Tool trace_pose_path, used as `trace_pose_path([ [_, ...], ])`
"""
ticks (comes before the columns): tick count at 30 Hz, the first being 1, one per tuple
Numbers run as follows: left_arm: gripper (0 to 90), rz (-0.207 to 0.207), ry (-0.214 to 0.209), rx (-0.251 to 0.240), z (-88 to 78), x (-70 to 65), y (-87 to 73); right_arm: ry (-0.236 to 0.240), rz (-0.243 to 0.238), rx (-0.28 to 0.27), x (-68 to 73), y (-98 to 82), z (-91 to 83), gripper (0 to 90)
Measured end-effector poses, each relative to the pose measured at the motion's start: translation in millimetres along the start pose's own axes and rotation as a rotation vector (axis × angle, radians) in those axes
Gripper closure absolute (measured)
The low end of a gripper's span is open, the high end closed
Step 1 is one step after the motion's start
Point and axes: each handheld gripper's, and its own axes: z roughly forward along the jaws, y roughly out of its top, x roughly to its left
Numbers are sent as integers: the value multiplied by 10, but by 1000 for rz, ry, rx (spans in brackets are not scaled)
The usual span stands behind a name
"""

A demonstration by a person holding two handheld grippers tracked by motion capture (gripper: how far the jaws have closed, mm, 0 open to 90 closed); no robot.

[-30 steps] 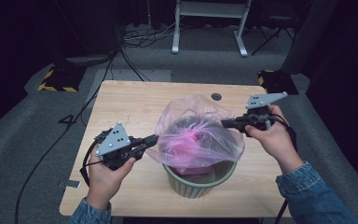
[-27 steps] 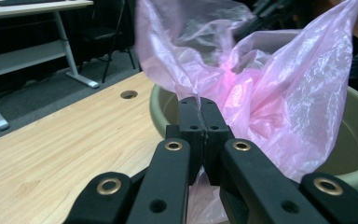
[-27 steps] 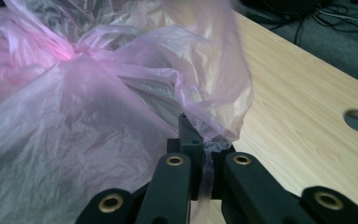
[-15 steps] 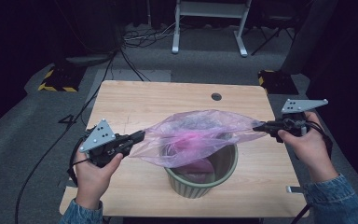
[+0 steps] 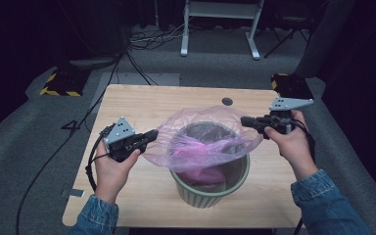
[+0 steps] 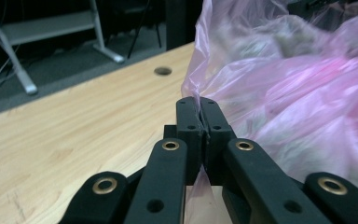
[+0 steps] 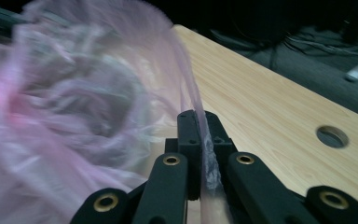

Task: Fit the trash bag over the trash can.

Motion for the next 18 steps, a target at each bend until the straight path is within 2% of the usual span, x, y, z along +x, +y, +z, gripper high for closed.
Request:
trace_pose_path([
  [3, 889, -16, -6, 29, 79, 29, -49, -45, -11, 85, -44, -68, 184, 880],
  [4, 891, -24, -12, 64, 155, 43, -105, -41, -3, 111, -59, -103, 240, 874],
  [8, 898, -28, -30, 132, 281, 15, -225, -18, 20, 217, -106, -284, 398, 880],
  [9, 898, -28, -30, 132, 281, 15, -225, -18, 20, 217, -106, -284, 398, 880],
  [10, 899, -19, -38, 157, 316, -6, -278, -2, 15, 272, -109, -400, 451, 899],
  [12, 899, -14, -40, 166, 317, -34, -324, 9, 3, 314, -99, -523, 471, 900],
  [14, 898, -16, -62, 158, 288, -50, -350, 34, 8, 329, -93, -627, 454, 900],
  [15, 878, -17, -64, 145, 273, -62, -355, 49, 12, 326, -92, -684, 425, 900],
  [16, 811, -11, -50, 130, 253, -68, -352, 56, 10, 313, -95, -711, 391, 900],
  [17, 675, -10, -18, 111, 225, -72, -342, 58, 6, 293, -102, -718, 347, 877],
  [18, 579, -10, -18, 111, 225, -72, -342, 46, 5, 274, -109, -710, 291, 832],
])
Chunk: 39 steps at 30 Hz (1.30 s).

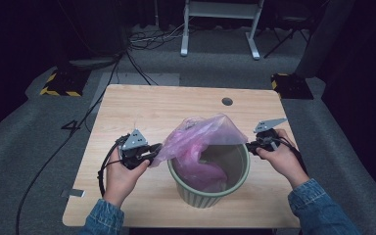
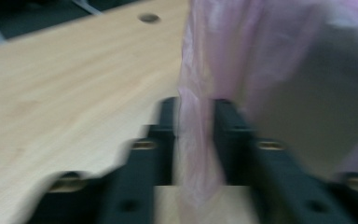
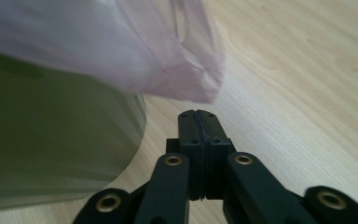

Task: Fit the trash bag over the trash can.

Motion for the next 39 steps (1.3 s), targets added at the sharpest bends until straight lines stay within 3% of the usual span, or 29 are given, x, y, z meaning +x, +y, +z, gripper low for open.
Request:
trace_pose_path([
  [1, 579, -6, 23, -23, -40, -3, 10, 0, 0, 0, 0, 0, 0, 832],
  [2, 483, -7, 45, -70, -153, 7, 38, -35, -10, -54, -9, 10, -143, 717],
  [3, 453, -7, 45, -70, -153, 7, 38, -54, -16, -78, -9, 23, -224, 665],
  [4, 435, -16, 47, -102, -270, 12, 62, -75, -24, -105, -5, 39, -307, 601],
  [6, 433, -18, 43, -113, -356, 9, 75, -89, -20, -163, 18, 74, -479, 567],
  [7, 433, -18, 43, -113, -356, 9, 75, -89, -20, -163, 18, 74, -479, 567],
  [8, 431, -14, 44, -113, -392, 5, 80, -83, -34, -217, 77, 125, -644, 513],
  [13, 398, 17, 47, -129, -549, -85, 68, -89, -97, -247, 254, 245, -846, 451],
  [19, 374, 59, 50, -156, -805, -263, 39, -70, -155, -263, 429, 383, -860, 379],
  [22, 347, 86, 10, -166, -879, -356, 13, -55, -191, -254, 532, 474, -796, 342],
  [25, 321, 125, -28, -142, -867, -454, -38, -37, -220, -236, 609, 565, -709, 338],
  [27, 309, 139, -64, -123, -833, -497, -65, -26, -235, -230, 633, 617, -649, 363],
  [32, 290, 155, -106, -92, -746, -545, -87, 13, -297, -198, 670, 683, -579, 818],
  [34, 306, 167, -107, -71, -691, -541, -98, -1, -310, -189, 692, 663, -596, 900],
  [35, 366, 183, -108, -64, -661, -531, -102, 1, -306, -194, 695, 644, -611, 900],
  [39, 776, 208, -160, -50, -568, -526, -108, 17, -289, -198, 702, 509, -704, 900],
])
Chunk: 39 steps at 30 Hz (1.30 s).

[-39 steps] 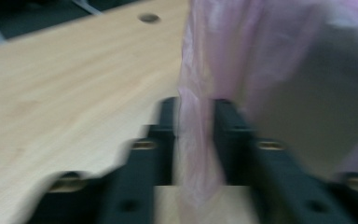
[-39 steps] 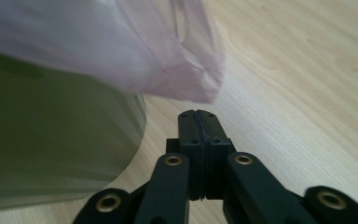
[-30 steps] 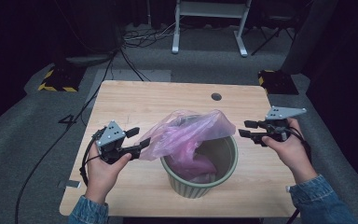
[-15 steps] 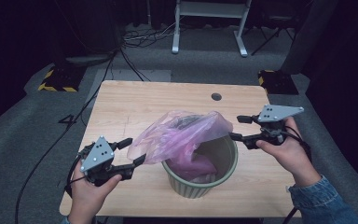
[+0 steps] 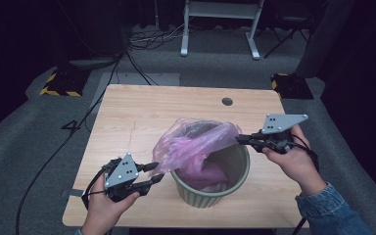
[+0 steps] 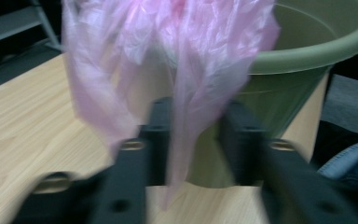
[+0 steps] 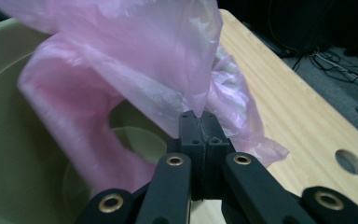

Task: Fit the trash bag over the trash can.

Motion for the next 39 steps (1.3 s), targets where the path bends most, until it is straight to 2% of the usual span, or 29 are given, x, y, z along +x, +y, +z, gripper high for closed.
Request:
trace_pose_path([
  [2, 874, 8, -5, -1, 14, -5, 1, 4, 2, 2, 19, -39, -34, 900],
  [3, 891, 14, -19, -1, 33, -27, 7, 15, -3, 20, 68, -133, -112, 900],
  [4, 898, 14, -19, -1, 33, -27, 7, 15, -3, 20, 68, -133, -112, 900],
  [5, 900, 16, -36, -1, 36, -52, 12, 29, 6, -8, 103, -215, -205, 900],
  [7, 900, 18, -48, -1, 40, -77, 13, 11, 2, 4, 130, -289, -296, 900],
  [10, 900, 23, -56, 2, 56, -96, 4, 15, 15, -5, 145, -380, -377, 900],
  [11, 900, 22, -67, 1, 84, -107, -15, 16, 33, -8, 164, -503, -455, 900],
  [13, 900, 26, -78, 0, 114, -111, -32, 28, 49, -8, 188, -611, -481, 900],
  [19, 900, 25, -103, 11, 183, -129, -92, 96, 71, 40, 290, -867, -326, 900],
  [23, 900, 23, -121, -1, 190, -134, -136, 151, 75, 77, 363, -988, -165, 900],
  [26, 900, 33, -148, -6, 191, -141, -150, 169, 77, 97, 392, -1046, -92, 900],
  [27, 900, 41, -161, 8, 200, -154, -163, 179, 74, 121, 410, -1100, -36, 900],
  [28, 900, 53, -156, 36, 217, -165, -178, 173, 65, 152, 424, -1128, -6, 900],
  [29, 900, 53, -156, 36, 217, -165, -178, 173, 65, 152, 424, -1128, -6, 900],
  [30, 900, 58, -175, 66, 266, -184, -232, 161, 45, 225, 458, -1210, 68, 900],
  [31, 900, 60, -182, 59, 283, -194, -250, 175, 60, 226, 472, -1250, 98, 900],
  [33, 900, 64, -179, 52, 286, -204, -253, 175, 67, 216, 480, -1273, 109, 900],
  [34, 900, 67, -172, 40, 283, -209, -245, 144, 58, 169, 499, -1250, 50, 900],
  [35, 900, 71, -160, 16, 258, -210, -215, 126, 66, 127, 509, -1218, -10, 849],
  [36, 900, 71, -154, 8, 245, -212, -198, 99, 80, 86, 521, -1182, -77, 752],
  [37, 900, 75, -147, 4, 231, -211, -182, 65, 72, 51, 533, -1148, -142, 677],
  [39, 899, 77, -130, -12, 201, -207, -151, -6, 73, 4, 567, -1091, -252, 523],
])
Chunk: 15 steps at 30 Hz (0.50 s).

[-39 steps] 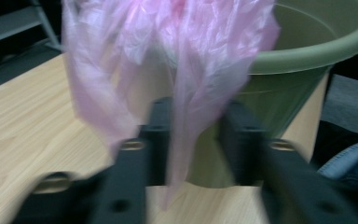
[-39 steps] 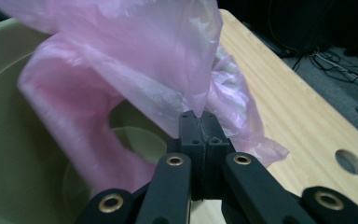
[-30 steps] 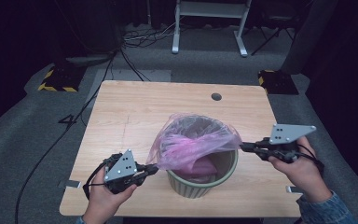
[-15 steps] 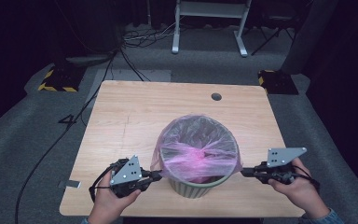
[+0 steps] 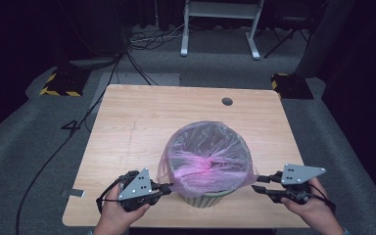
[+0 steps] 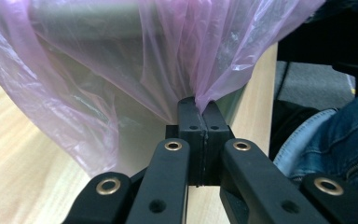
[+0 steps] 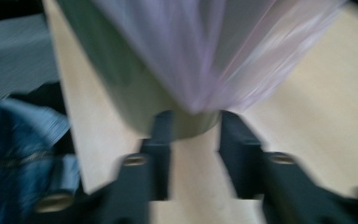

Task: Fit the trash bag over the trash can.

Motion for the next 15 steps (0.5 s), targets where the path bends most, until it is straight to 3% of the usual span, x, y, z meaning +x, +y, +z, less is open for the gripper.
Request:
trace_pose_path([
  [4, 900, 8, 14, -37, -47, -19, 60, -70, -22, -79, 80, 93, -88, 353],
  [7, 900, 29, 10, -45, -52, -52, 115, -101, -64, -111, 134, 196, -61, 355],
  [9, 900, 36, 7, -49, -49, -58, 149, -97, -106, -113, 168, 273, -24, 510],
  [11, 900, 38, 5, -50, -47, -58, 158, -68, -147, -109, 196, 332, 0, 804],
  [12, 900, 43, -2, -52, -42, -54, 168, -39, -169, -89, 222, 362, 8, 893],
  [14, 900, 43, -4, -52, -41, -51, 162, -25, -188, -81, 239, 372, 12, 900],
  [15, 900, 39, -10, -49, -39, -45, 135, 6, -203, -51, 266, 362, 17, 900],
])
